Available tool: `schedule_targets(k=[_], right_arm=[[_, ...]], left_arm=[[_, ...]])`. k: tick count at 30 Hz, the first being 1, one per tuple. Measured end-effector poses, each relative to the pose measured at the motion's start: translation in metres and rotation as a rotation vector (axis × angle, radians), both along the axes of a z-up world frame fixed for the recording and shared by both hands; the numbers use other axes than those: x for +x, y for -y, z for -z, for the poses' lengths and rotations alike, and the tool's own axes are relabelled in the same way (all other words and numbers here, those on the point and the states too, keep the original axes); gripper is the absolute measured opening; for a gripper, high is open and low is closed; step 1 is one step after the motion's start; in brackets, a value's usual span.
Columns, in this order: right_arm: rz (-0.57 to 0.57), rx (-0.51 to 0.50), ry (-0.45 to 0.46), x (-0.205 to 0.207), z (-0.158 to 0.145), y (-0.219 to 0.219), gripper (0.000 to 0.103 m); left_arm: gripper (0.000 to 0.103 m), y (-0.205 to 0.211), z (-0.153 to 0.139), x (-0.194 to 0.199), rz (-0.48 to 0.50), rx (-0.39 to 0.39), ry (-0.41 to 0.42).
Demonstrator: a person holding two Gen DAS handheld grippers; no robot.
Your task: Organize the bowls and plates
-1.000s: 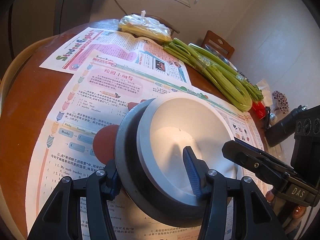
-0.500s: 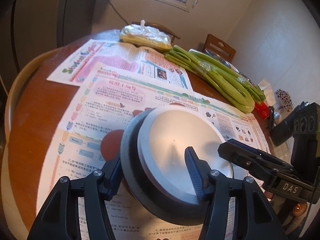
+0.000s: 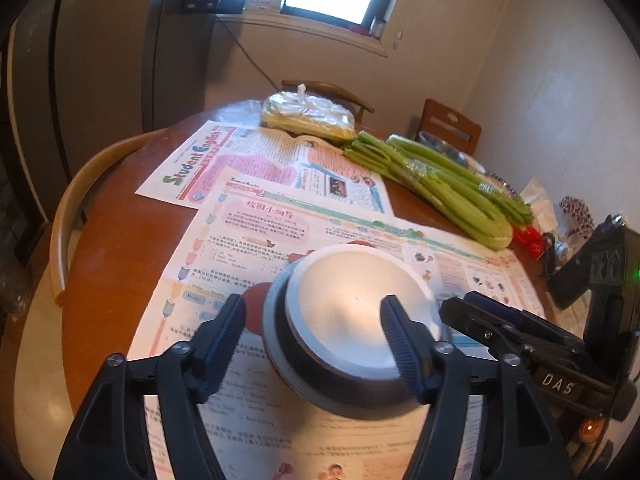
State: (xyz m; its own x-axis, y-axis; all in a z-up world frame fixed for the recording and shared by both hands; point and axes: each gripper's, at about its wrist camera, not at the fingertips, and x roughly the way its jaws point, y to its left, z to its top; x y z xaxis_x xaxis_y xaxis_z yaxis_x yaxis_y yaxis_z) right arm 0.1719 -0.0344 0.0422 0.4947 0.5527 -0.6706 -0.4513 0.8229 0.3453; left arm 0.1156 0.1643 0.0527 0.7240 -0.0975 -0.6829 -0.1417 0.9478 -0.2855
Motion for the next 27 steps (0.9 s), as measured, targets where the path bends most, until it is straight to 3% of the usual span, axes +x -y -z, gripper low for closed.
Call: schedule_targets(k=[5,9,27], right_arm=[[0.028,-0.074,0.135,-0.034,-0.016,0.015,0.058],[0.027,-0.113,0.190,-0.061,-0.014,0.028,0.058],[0.021,-0.162,0.212,-0.134,0.005,0.069,0.058]], left_arm=[[0.075,0.019,-0.003,-0.021,-0.035,0.033,0.006],[0.075,0.042,0.004,-0.040,-0.044,0.070,-0.003],[0.075,0.093,0.034,-0.108,-0.046,0.074,-0.037]])
